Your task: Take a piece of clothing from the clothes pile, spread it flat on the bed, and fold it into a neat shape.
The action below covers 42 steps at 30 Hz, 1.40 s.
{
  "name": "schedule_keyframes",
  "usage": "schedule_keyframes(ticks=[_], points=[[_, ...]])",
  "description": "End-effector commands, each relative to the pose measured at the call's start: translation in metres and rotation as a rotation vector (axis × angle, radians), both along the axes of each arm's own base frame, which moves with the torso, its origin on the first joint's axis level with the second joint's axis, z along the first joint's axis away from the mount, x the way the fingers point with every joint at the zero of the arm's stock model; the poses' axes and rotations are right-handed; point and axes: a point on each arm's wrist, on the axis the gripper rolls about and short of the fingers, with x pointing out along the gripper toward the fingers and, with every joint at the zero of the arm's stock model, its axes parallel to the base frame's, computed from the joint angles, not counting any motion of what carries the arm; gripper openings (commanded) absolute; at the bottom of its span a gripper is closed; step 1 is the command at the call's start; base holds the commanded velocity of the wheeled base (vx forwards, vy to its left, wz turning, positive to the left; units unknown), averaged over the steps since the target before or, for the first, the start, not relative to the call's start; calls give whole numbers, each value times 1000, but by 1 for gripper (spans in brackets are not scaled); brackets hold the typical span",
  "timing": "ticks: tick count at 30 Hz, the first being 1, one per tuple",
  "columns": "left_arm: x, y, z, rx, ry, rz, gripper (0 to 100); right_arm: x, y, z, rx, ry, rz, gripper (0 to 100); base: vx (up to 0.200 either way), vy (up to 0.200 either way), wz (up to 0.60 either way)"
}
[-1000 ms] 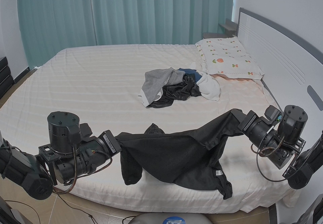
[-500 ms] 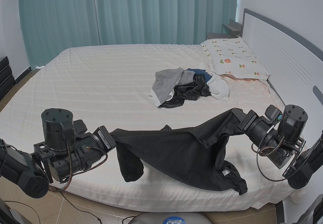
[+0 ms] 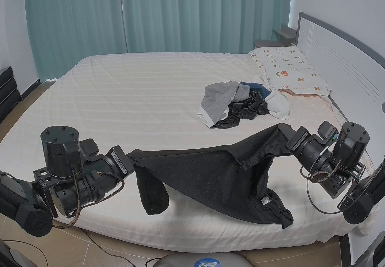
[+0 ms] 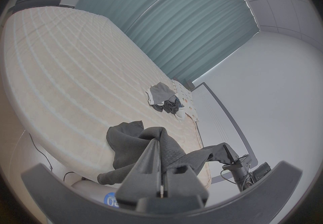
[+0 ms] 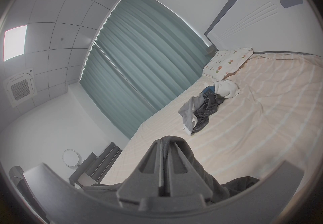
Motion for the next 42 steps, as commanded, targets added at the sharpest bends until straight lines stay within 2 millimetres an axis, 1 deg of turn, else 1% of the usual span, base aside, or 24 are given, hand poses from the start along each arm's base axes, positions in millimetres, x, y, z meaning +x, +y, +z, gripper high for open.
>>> schedule_keyframes(ticks=[1,11,19,22,36,42], points=[[-1,0,1,-3,-3,-3,0,1,-1,1,10,-20,-5,0,0,200,0],[-7,3,8,-14,-25,-7,0,0,-2,3,16,-34,-5,0,0,200,0],[-8,3,7,-13,-22,-7,0,-2,-3,8,29,-55,-5,0,0,200,0],[-11,3,10,-18,-30,-18,0,-1,-2,8,41,-76,-5,0,0,200,0],[-13,1,9,-13,-31,-23,0,-3,-3,15,70,-129,-5,0,0,200,0],[-13,0,5,-5,-17,-26,0,-1,-5,8,58,-109,-10,0,0,200,0]])
